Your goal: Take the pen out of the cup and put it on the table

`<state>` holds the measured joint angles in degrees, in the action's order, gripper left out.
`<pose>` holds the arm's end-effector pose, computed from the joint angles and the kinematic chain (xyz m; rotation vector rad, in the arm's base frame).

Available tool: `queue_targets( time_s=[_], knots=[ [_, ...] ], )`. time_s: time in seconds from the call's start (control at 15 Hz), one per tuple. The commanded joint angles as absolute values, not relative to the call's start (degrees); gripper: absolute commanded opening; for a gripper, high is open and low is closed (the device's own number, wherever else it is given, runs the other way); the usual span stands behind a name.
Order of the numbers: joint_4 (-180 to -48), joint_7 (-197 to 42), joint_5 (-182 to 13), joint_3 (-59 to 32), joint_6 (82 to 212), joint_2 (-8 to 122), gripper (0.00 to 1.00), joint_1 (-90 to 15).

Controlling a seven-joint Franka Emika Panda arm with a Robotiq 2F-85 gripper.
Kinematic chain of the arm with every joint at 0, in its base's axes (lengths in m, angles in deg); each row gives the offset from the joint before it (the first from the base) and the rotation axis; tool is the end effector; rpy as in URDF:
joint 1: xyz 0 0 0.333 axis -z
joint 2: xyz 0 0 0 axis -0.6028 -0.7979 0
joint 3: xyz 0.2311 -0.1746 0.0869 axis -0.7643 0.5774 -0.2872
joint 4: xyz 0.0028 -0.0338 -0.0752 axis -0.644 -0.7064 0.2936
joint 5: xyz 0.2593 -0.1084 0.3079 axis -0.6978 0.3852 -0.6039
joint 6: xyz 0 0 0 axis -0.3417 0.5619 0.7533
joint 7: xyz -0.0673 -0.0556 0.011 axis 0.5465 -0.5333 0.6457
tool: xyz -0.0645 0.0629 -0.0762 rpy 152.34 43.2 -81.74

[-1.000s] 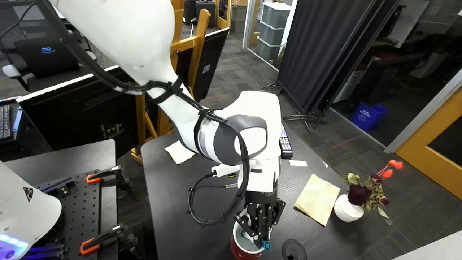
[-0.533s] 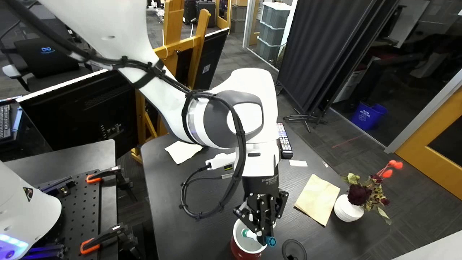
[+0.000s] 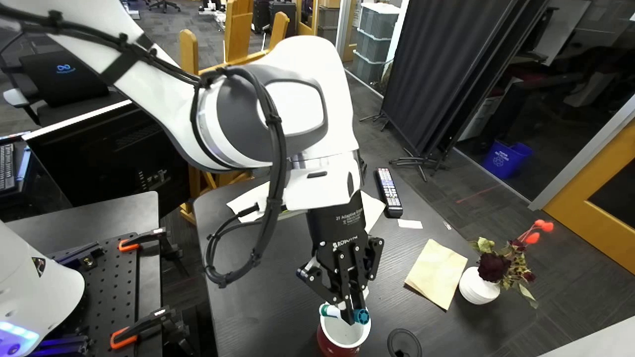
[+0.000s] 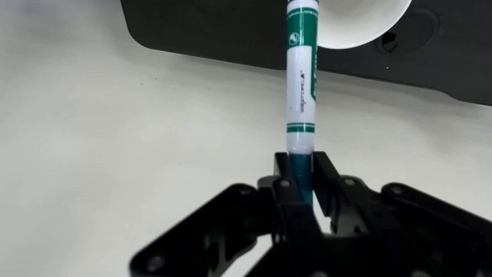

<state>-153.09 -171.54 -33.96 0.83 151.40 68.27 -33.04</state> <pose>0.5006 -0.2201 0.2798 1.9897 -1.6703 0.5693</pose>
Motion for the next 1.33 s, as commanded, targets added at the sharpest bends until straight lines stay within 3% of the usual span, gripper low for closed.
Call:
queue_targets(
  time_s=[0.0,0.47,1.27],
  knots=[
    [-158.3,-169.9,-34.3,-2.3,154.0,74.9,0.05,-30.4],
    [-162.7,-154.7,-47.7,-6.2,165.3,76.2,0.05,-30.3],
    [-156.0,-126.2,-68.2,-13.9,161.2,63.5,0.05,-35.2]
  ],
)
